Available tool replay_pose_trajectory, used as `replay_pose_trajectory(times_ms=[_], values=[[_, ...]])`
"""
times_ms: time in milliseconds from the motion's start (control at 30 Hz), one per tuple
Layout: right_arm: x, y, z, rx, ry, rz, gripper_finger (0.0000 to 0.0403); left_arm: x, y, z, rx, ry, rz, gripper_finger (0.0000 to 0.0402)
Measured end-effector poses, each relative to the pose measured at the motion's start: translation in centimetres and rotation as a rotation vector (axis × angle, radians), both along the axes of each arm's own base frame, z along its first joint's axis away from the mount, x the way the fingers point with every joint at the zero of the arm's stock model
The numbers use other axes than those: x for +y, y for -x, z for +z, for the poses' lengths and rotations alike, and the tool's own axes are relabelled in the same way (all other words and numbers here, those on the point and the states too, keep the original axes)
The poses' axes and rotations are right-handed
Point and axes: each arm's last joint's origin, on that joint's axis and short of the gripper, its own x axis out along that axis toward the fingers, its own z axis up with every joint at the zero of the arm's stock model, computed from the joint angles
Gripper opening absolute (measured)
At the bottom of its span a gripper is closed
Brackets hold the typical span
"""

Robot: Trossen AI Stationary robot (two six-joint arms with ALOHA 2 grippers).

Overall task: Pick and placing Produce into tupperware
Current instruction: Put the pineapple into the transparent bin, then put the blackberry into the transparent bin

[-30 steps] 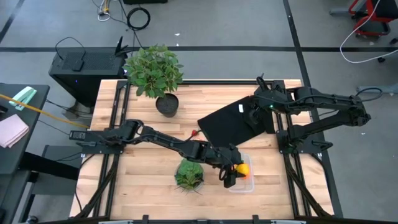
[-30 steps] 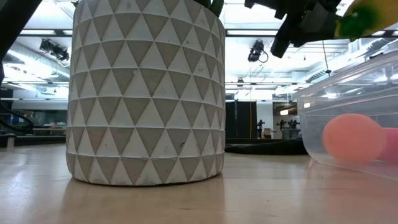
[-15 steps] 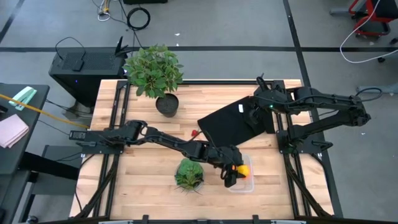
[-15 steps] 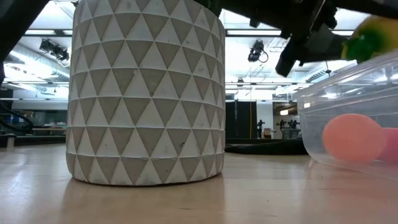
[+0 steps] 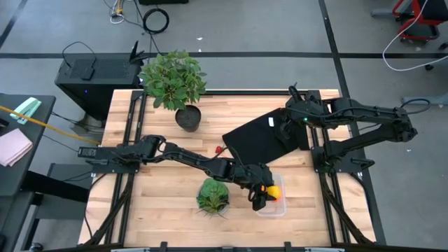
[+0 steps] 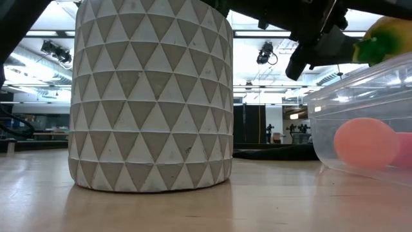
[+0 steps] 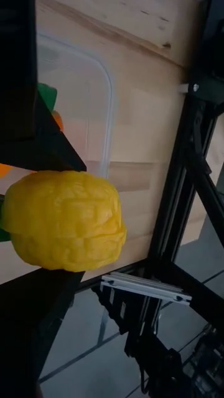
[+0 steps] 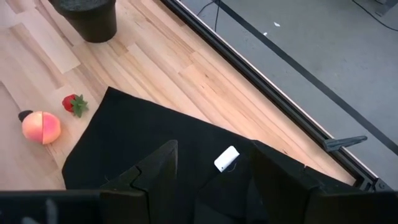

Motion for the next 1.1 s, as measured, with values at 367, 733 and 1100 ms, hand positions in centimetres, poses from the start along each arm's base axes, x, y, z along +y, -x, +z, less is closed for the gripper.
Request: replay_pose_trajectory(times_ms=[367, 733, 1100], values=[[0.0, 0.0, 0.0, -0.001, -0.002, 0.001, 0.0205, 0.1, 0.5, -0.9, 0.087, -0.066, -0.008, 0.0266], [0.0, 0.0, 0.0, -0.001, -0.011, 0.008, 0.0205, 1.4, 0.3, -1.3, 0.076, -0.043, 0.033, 0.0257], [0.1, 0.0, 0.0, 0.006, -0.014, 0.02, 0.0205, 1.5, -1.0, 5.6, -0.072, -0.138, -0.004, 0.0243]])
